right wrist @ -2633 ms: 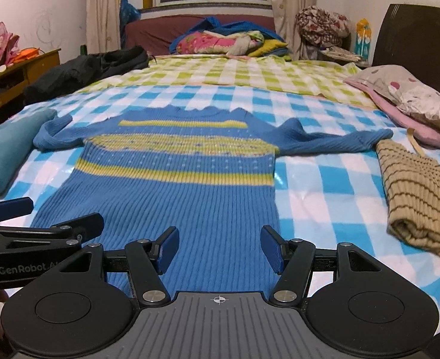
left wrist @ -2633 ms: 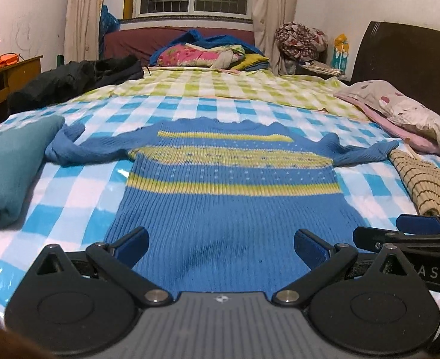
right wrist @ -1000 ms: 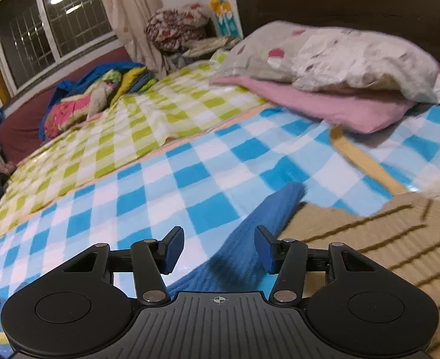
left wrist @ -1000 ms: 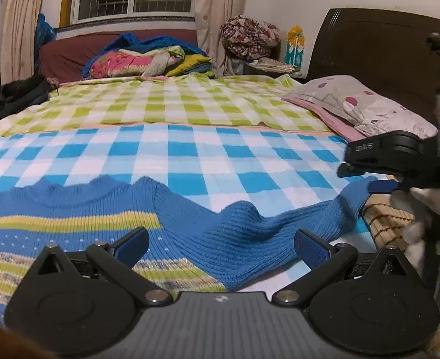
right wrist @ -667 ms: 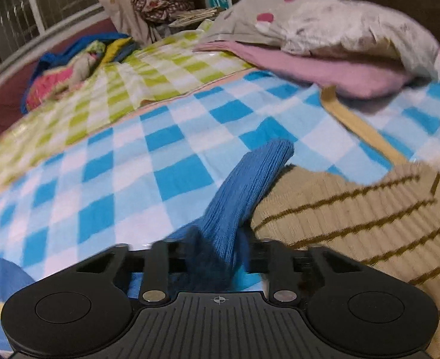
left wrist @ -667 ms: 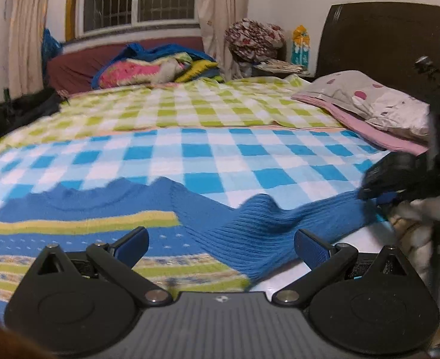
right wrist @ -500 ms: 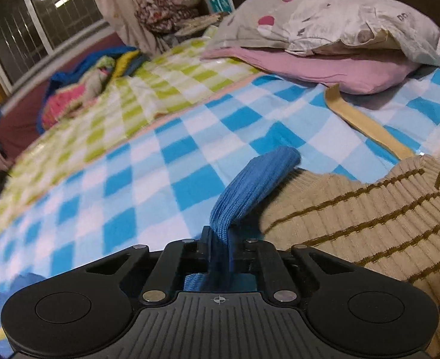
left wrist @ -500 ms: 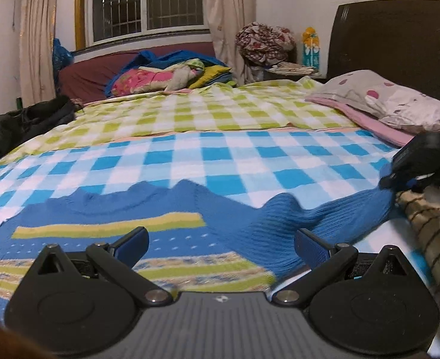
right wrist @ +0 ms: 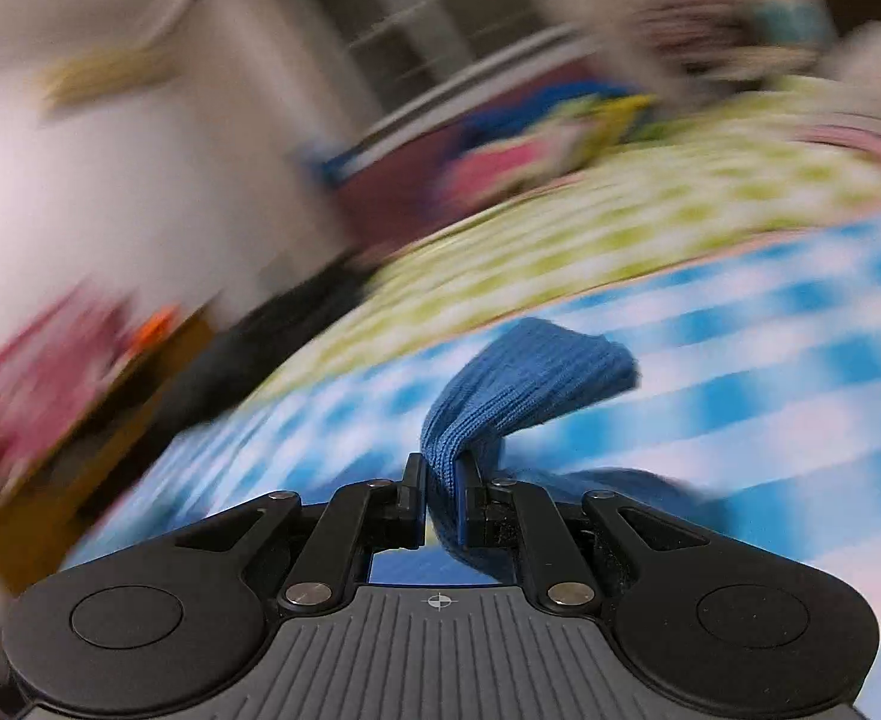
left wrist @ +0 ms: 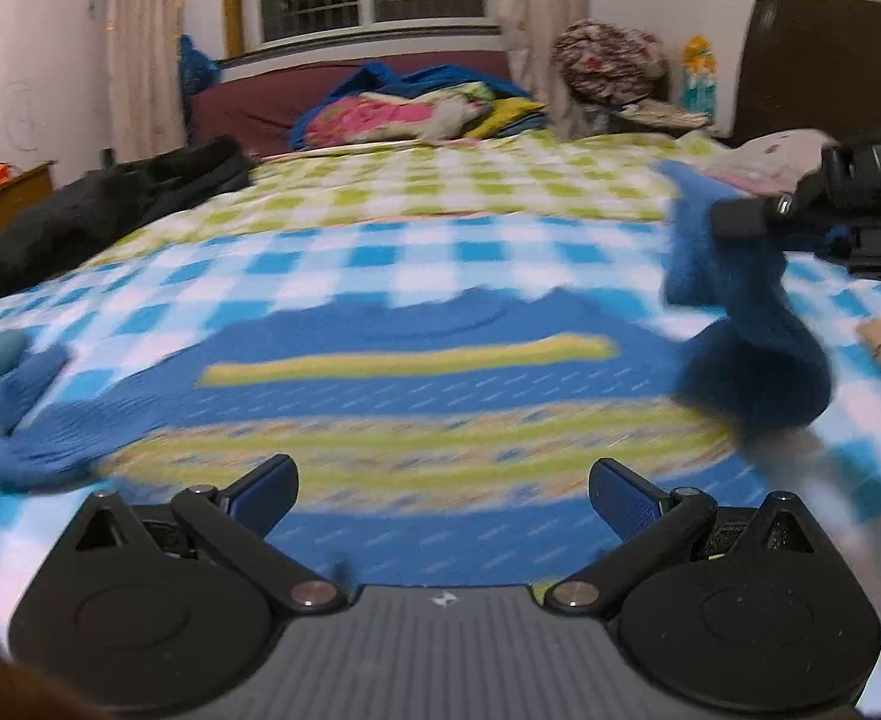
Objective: Fold small clothes
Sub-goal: 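Carry the sleeve across the sweater body with the right gripper and release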
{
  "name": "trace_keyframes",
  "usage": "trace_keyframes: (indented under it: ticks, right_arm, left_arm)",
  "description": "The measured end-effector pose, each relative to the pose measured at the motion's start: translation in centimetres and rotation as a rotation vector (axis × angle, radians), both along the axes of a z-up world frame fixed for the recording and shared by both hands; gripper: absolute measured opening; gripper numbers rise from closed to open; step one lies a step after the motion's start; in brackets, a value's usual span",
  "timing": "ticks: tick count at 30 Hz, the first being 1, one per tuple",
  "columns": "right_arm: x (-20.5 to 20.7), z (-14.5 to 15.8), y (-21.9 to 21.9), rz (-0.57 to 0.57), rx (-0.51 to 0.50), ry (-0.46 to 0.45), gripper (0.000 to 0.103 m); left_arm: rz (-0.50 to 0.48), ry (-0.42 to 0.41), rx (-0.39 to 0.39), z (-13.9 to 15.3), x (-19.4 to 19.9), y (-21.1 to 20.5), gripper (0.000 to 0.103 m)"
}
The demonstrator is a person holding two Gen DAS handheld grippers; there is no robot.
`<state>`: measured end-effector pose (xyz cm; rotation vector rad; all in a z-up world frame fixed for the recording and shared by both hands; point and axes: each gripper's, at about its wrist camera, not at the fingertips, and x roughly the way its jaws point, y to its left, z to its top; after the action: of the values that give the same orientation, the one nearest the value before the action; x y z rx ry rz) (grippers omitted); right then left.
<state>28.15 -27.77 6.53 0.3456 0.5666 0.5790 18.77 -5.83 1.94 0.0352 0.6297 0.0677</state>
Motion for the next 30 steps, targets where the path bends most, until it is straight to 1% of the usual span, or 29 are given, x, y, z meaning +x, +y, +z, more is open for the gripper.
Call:
trace_keyframes:
  ticks: [1, 2, 4, 5, 6, 9, 11, 13, 14, 18, 21, 23, 24, 25, 27, 30]
  right_arm:
    - [-0.6, -0.5, 2.2, 0.085, -0.063, -0.007, 0.013]
    - [-1.0, -0.9, 3.8, 0.116, -0.127, -0.014, 0.013]
    - [-1.8, -2.1, 6.3, 0.111, -0.274, -0.041, 0.015]
    - [-2.1, -2.5, 7.0, 0.097, -0.320, -0.040, 0.016]
    - [-2.2, -2.8, 7.3, 0.087, -0.334, -0.025, 0.017]
    - [-3.0, -3.0, 6.8, 0.069, -0.302, 0.007, 0.018]
    - [-4.1, -2.9, 7.0, 0.054, -0.332, -0.010, 0.020]
    - [-4.9, -3.0, 8.0, 0.068, -0.385, -0.039, 0.021]
    - [-5.4, -3.1, 8.9, 0.095, -0.419, -0.052, 0.022]
    - [-5.7, -4.1, 12.7, 0.157, -0.584, -0.099, 0.037]
    - [-4.6, -5.5, 15.1, 0.156, -0.692, -0.116, 0.036]
    - [-3.5, -6.2, 16.2, 0.121, -0.751, -0.098, 0.029]
    - [-2.9, -6.2, 16.4, 0.092, -0.751, -0.072, 0.016]
    - [-2.3, -5.9, 16.3, 0.067, -0.725, -0.042, 0.011]
    - [-1.3, -4.9, 15.7, 0.028, -0.654, 0.005, 0.006]
    - [-0.1, -2.3, 15.5, -0.019, -0.510, 0.041, 0.006]
  left_arm:
    - [0.014, 0.008, 0.016, -0.2, -0.6, 1.0, 0.103]
    - [0.026, 0.018, 0.032, -0.5, -1.2, 1.8, 0.103]
    - [0.050, 0.040, 0.056, -1.1, -2.4, 3.5, 0.103]
    - [0.058, 0.049, 0.056, -1.3, -3.0, 4.3, 0.103]
    - [0.064, 0.058, 0.051, -1.5, -3.3, 5.0, 0.103]
    - [0.071, 0.061, 0.024, -1.8, -3.8, 6.6, 0.103]
    - [0.064, 0.046, -0.004, -1.8, -3.5, 7.2, 0.103]
    - [0.047, 0.030, -0.026, -1.7, -3.1, 7.4, 0.103]
    - [0.037, 0.021, -0.034, -1.6, -2.9, 7.5, 0.103]
    - [0.002, -0.023, -0.056, -1.3, -3.2, 8.4, 0.103]
    - [-0.017, -0.033, -0.066, -1.4, -3.6, 9.2, 0.103]
    - [-0.025, -0.034, -0.060, -1.4, -3.7, 9.7, 0.103]
    - [-0.026, -0.039, -0.059, -1.4, -3.8, 10.1, 0.103]
    - [-0.023, -0.044, -0.063, -1.3, -3.9, 10.4, 0.103]
    - [-0.018, -0.052, -0.087, -0.9, -3.8, 11.2, 0.103]
    - [0.000, -0.069, -0.119, -0.3, -3.7, 12.5, 0.103]
